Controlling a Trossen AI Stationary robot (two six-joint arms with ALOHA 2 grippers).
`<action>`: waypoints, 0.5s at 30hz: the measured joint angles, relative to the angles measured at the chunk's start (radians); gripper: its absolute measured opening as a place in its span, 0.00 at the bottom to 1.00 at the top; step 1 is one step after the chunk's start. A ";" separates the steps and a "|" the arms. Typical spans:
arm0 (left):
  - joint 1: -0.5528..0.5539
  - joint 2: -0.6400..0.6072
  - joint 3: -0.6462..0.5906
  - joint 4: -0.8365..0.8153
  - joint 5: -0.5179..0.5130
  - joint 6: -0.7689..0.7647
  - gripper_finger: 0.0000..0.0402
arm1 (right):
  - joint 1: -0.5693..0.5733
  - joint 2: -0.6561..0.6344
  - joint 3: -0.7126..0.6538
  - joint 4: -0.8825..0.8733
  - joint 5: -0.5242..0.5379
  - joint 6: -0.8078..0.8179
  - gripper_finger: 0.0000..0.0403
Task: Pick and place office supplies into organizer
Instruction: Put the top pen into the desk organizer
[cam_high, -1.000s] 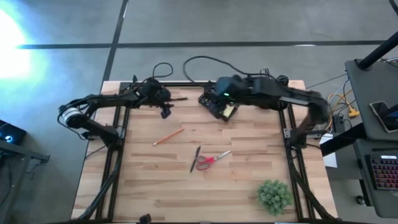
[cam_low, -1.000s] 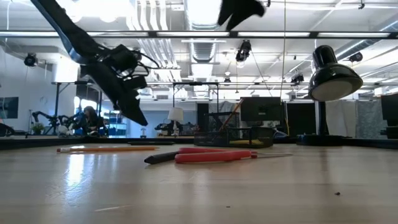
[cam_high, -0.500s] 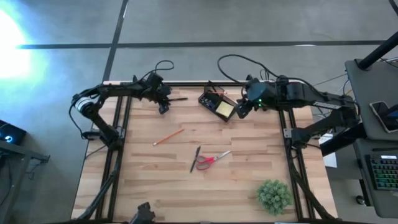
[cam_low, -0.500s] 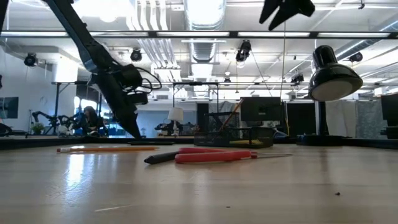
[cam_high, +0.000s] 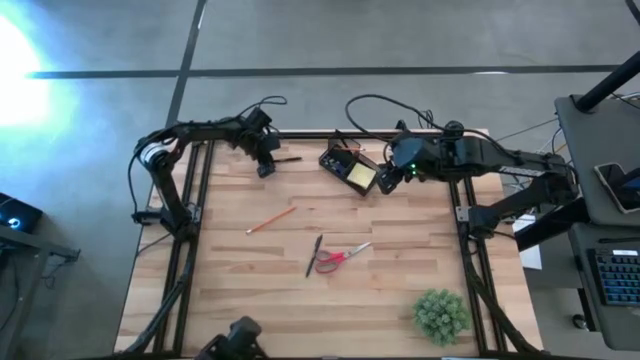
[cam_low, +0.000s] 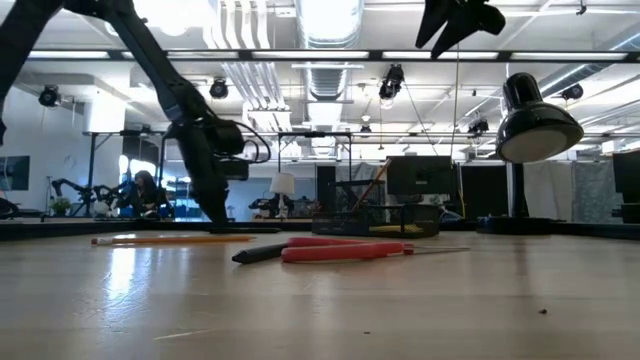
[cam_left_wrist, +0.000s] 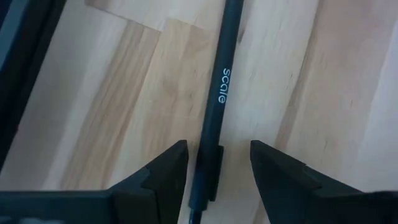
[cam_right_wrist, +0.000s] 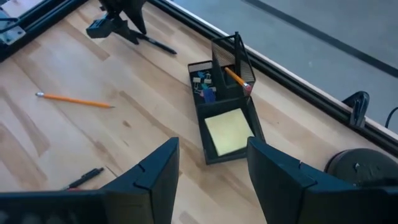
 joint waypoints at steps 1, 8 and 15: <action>0.000 0.004 0.005 -0.005 -0.003 0.000 0.41 | 0.000 0.000 0.001 -0.001 0.000 0.000 0.44; -0.006 0.001 0.012 -0.009 -0.039 0.009 0.21 | 0.000 0.000 0.003 0.001 0.017 -0.003 0.44; -0.033 -0.002 -0.010 -0.024 -0.071 -0.002 0.03 | -0.005 0.000 0.003 0.002 0.027 -0.008 0.44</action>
